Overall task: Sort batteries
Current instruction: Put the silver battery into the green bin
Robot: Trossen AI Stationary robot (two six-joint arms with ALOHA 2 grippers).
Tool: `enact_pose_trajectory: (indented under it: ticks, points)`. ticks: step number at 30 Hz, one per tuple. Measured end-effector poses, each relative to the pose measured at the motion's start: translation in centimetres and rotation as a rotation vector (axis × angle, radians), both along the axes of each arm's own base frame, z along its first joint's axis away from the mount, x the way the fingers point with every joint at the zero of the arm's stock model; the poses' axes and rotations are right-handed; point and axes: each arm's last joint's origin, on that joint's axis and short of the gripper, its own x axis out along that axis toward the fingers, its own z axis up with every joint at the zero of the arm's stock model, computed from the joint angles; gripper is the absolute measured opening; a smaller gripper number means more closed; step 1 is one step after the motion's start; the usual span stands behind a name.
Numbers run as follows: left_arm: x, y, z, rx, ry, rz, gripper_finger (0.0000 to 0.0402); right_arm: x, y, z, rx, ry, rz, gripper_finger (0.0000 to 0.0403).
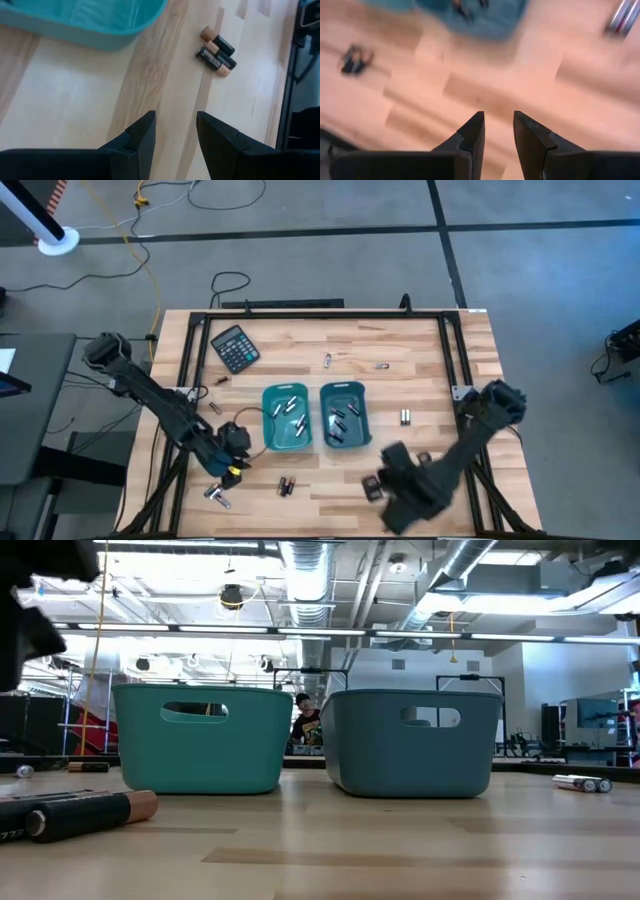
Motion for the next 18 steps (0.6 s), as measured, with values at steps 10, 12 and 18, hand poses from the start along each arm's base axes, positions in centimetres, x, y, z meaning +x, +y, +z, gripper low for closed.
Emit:
enact_pose_trajectory:
  ticks: [10,12,18]
  points:
    - [2.9,-2.1,2.0,0.075,0.281,0.117,0.0136,-5.9,4.2,-6.2,0.139,-0.1,-0.013,0.0117]
    - [2.9,-2.5,1.9,0.056,0.323,0.141,0.0136,-6.3,4.5,-7.7,0.171,-0.119,0.002,0.0117]
    - [2.0,-4.0,1.8,-0.03,0.338,0.217,0.0136,-6.4,4.6,-11.4,0.299,-0.202,0.022,0.0117]
